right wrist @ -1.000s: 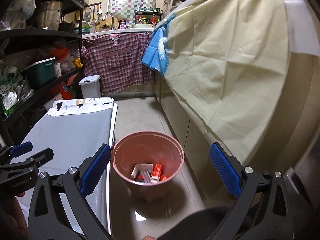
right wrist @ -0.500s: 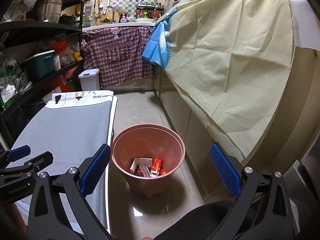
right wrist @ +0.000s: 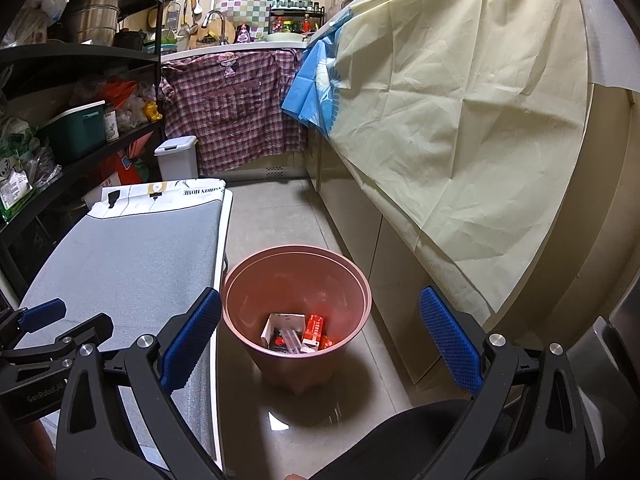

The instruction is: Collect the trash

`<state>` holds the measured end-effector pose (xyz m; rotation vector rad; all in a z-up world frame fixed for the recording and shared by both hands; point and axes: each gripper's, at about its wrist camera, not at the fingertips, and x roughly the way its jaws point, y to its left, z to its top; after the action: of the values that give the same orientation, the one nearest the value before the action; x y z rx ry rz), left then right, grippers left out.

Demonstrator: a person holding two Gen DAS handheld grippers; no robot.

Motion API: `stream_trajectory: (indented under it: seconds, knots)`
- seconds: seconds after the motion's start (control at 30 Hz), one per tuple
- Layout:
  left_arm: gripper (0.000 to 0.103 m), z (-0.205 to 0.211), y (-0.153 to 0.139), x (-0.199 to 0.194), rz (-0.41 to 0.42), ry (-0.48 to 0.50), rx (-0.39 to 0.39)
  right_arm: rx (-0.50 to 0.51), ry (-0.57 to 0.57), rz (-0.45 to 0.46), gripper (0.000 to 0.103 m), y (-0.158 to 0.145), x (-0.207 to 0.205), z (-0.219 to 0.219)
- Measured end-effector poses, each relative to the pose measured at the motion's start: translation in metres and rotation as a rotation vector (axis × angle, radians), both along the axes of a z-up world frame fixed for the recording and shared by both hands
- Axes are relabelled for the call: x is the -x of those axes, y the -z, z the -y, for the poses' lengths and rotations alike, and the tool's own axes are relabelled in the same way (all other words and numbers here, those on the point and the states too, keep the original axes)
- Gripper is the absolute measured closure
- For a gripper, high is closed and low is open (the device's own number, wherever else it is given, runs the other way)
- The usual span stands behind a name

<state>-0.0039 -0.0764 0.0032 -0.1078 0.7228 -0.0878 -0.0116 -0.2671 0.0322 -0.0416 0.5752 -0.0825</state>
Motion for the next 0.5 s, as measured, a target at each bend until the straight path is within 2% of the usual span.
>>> stream_trajectory:
  seconds: [0.5]
  knots:
    - [0.025, 0.0012, 0.0006, 0.001, -0.001, 0.001, -0.002, 0.0, 0.0, 0.001, 0.006, 0.0001, 0.0001, 0.0005]
